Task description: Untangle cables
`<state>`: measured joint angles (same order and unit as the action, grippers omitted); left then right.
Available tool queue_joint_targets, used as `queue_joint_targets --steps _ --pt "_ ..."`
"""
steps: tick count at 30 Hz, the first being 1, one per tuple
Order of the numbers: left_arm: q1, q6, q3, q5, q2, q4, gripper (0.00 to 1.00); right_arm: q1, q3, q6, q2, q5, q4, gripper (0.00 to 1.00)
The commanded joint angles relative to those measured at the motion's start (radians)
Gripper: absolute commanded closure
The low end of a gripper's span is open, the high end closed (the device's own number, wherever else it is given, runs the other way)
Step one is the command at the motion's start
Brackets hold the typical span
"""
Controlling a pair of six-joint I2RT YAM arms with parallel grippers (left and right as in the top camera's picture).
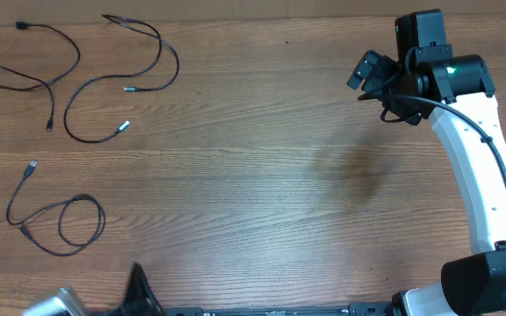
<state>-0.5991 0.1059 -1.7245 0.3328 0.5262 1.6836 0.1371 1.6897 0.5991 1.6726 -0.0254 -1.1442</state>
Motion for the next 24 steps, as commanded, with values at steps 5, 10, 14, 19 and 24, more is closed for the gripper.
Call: queue_joint_targets --steps 5,10,14,19,24 --pt "0.178 -0.016 0.257 -0.048 -0.280 -0.251 0.00 0.000 0.028 0.003 -0.021 0.001 0.006 0.00" --pt "0.264 0.074 0.589 -0.048 -0.452 -0.488 0.00 0.000 0.028 0.003 -0.021 0.001 0.006 0.00" --pt "0.339 0.077 0.902 -0.080 -0.475 -0.817 0.00 0.000 0.028 0.003 -0.021 0.001 0.006 0.00" --pt "0.409 0.074 1.207 -0.082 -0.520 -1.177 0.01 0.000 0.028 0.003 -0.021 0.001 0.006 0.00" --pt "0.501 0.074 1.347 -0.156 -0.523 -1.317 0.00 0.000 0.028 0.003 -0.021 0.001 0.006 0.00"
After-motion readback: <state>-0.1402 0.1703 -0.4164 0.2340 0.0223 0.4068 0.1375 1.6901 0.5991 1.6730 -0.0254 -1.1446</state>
